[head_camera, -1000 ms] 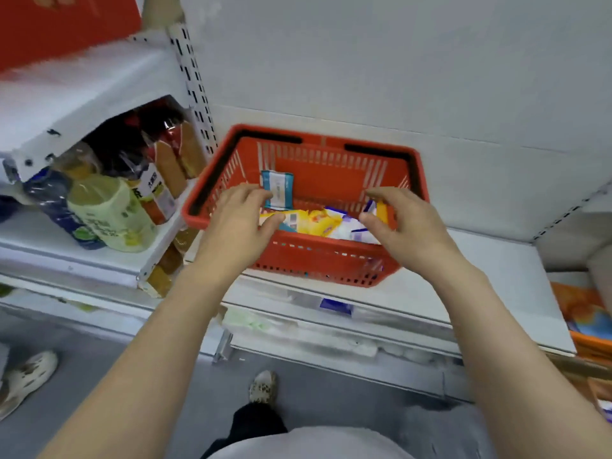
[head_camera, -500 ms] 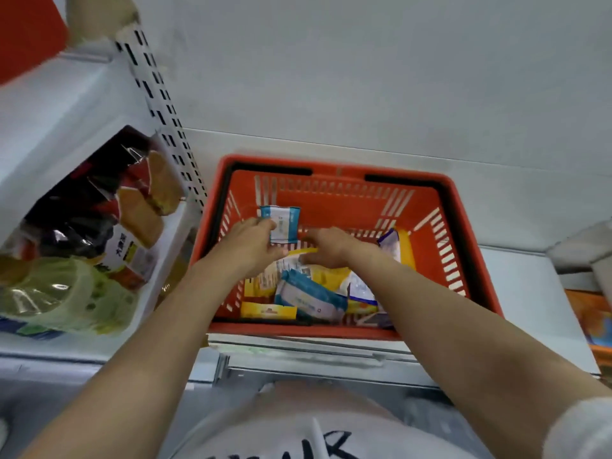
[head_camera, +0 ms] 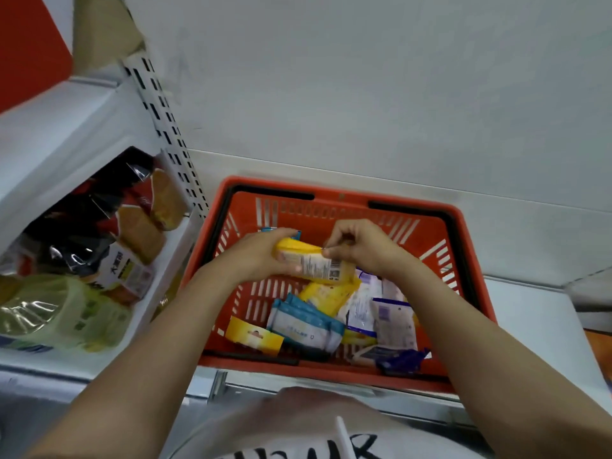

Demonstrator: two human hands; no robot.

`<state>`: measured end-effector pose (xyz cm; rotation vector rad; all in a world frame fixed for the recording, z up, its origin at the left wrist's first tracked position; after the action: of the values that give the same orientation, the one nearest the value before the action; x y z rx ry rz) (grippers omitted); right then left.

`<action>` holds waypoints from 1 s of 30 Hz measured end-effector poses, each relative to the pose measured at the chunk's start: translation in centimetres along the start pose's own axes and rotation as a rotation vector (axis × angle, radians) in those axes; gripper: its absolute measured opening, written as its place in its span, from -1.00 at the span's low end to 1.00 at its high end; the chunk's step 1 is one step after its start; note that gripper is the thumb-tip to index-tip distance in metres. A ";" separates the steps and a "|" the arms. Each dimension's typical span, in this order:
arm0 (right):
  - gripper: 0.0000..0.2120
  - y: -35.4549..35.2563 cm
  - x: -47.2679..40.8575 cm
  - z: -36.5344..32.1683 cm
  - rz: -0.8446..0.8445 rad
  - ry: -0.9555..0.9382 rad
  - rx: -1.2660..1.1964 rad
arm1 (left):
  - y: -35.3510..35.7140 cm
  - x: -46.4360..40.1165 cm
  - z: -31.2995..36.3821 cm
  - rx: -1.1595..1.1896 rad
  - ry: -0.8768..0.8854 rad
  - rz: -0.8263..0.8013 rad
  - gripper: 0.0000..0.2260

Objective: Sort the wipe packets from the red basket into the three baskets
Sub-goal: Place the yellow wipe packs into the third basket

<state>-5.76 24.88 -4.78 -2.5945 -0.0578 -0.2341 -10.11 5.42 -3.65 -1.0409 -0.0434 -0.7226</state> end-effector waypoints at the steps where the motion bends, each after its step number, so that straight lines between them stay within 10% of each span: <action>1: -0.85 -0.7 0.5 -0.3 0.007 -0.006 -0.040 | -0.2 -0.2 0.5 0.069 0.033 0.044 -0.43; 11: -0.48 -1.2 5.0 0.8 -0.294 0.503 -0.351 | -1.3 -0.5 6.2 0.273 0.534 0.178 -0.77; 15: -0.01 -4.8 5.2 2.9 0.068 0.595 -0.199 | -0.6 -2.8 4.7 0.088 0.434 0.124 -0.54; 22: -0.58 -6.8 7.7 5.0 0.186 0.636 -0.042 | 8.3 -6.3 3.0 0.118 -0.070 -0.325 -0.31; 30: -0.61 -6.9 8.9 4.4 0.233 0.587 -0.115 | 11.3 -8.7 1.6 0.099 -0.168 -0.217 -0.29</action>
<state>3.08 32.99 -3.44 -2.5083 0.4737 -0.9164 -9.93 14.67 -14.66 -1.0094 -0.3386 -0.8192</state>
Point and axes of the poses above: each hand's wrist, its own x-axis away from the middle knuckle, its own y-axis out of the palm, z = x × y, the point moved 5 cm from there along -x, towards the middle knuckle, and after that the axes turned 3 degrees about z, right-handed, at the moved point
